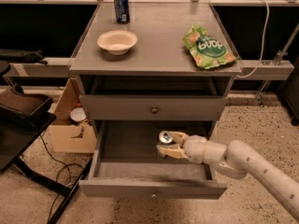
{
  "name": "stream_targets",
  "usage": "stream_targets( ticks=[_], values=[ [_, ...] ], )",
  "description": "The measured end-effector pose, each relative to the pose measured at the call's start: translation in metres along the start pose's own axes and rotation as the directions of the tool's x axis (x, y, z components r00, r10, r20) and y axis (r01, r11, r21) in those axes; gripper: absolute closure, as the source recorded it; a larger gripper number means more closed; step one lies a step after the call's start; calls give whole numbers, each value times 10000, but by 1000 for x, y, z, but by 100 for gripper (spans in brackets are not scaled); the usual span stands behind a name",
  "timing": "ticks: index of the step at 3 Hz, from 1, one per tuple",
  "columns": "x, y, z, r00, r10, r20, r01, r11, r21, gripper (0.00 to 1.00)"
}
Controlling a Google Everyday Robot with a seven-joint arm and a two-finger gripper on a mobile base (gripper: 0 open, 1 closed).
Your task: Place redbull can into middle drawer
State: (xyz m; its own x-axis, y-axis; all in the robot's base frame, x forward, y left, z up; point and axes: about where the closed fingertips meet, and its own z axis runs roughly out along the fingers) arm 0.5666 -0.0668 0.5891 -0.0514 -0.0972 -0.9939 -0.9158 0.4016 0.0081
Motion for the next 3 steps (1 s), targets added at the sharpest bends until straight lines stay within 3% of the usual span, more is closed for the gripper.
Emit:
stream_targets(
  ticks=[2, 3],
  values=[
    [74, -12, 77, 9971, -639, -407, 582, 9900, -1287, 100],
    [103, -10, 100, 9973, -443, -584, 334, 9839, -1754, 100]
  ],
)
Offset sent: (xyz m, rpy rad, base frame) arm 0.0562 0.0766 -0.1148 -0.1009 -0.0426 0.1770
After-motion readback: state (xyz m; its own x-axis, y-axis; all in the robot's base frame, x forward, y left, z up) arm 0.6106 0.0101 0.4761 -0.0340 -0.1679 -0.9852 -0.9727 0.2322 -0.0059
